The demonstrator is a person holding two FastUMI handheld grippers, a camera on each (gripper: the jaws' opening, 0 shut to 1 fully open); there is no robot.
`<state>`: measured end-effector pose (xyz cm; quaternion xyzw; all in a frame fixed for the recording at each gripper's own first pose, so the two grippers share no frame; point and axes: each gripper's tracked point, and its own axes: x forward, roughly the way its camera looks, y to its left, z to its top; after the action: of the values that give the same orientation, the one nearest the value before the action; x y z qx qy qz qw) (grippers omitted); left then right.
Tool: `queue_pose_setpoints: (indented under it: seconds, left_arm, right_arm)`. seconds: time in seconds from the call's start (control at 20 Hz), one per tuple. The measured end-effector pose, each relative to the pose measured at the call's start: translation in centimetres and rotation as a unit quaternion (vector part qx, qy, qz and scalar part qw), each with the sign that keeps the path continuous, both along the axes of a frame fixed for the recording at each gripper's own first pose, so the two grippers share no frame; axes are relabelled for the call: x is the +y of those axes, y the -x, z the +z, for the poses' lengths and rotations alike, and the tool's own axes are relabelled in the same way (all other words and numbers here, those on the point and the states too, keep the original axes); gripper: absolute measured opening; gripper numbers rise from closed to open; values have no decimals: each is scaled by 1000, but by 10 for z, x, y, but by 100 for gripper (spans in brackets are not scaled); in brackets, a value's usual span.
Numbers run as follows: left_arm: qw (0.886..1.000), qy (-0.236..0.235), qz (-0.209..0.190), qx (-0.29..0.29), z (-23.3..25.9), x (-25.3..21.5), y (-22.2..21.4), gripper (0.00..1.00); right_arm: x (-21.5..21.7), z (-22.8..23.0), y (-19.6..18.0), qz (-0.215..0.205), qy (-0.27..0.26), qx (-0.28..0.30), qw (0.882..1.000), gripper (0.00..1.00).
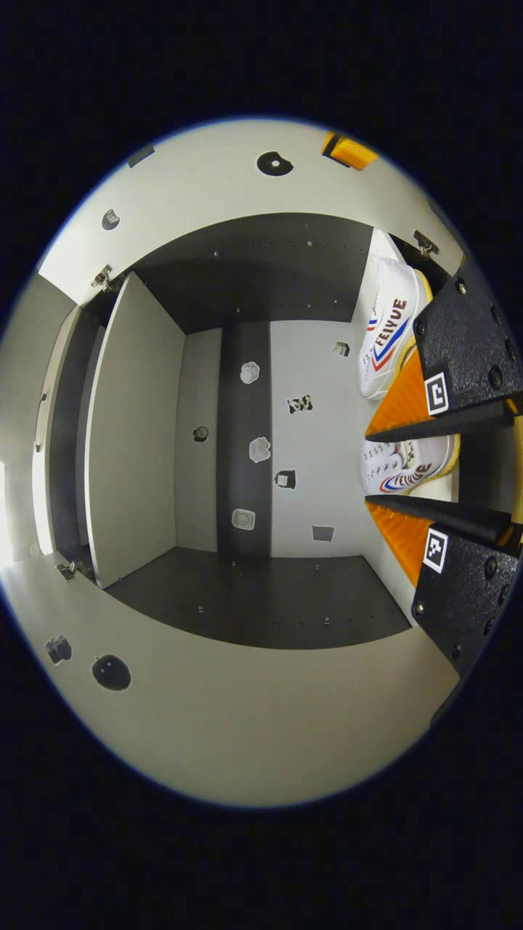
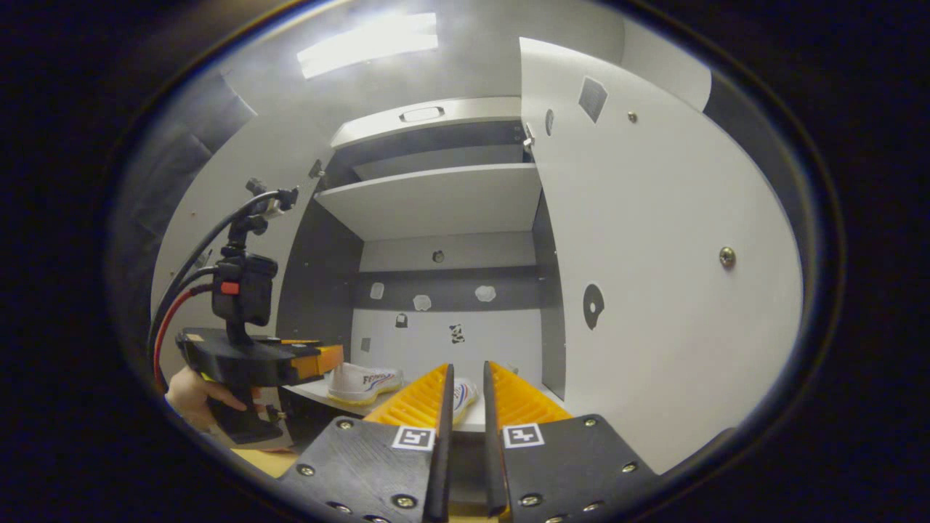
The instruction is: Grab one shoe with the right hand and put it into the shoe cabinet, grab the other shoe with the left hand and put it into the shoe cabinet; then close the right door with the right hand and the left door with the left hand.
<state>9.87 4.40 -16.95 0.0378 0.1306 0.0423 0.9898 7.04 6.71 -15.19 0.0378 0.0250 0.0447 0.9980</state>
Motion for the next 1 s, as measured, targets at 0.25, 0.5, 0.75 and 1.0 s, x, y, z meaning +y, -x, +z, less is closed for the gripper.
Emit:
queue_pose_setpoints:
  seconds: [0.25,0.5,0.75,1.0]
  left_arm:
    - [1000,25,-7,17,-17,-7,35,45]
    - [1000,19,3,15,-25,-1,60,45]
    - [1000,18,-6,15,-34,-5,70,45]
    - [999,23,-30,15,-38,-20,66,45]
  right_arm:
    - [0,15,11,-2,10,-16,1000,19]
    - [-11,40,32,-16,11,-42,999,20]
    - [-23,65,57,-22,3,-70,997,19]
    - [-40,89,78,-42,3,-103,994,19]
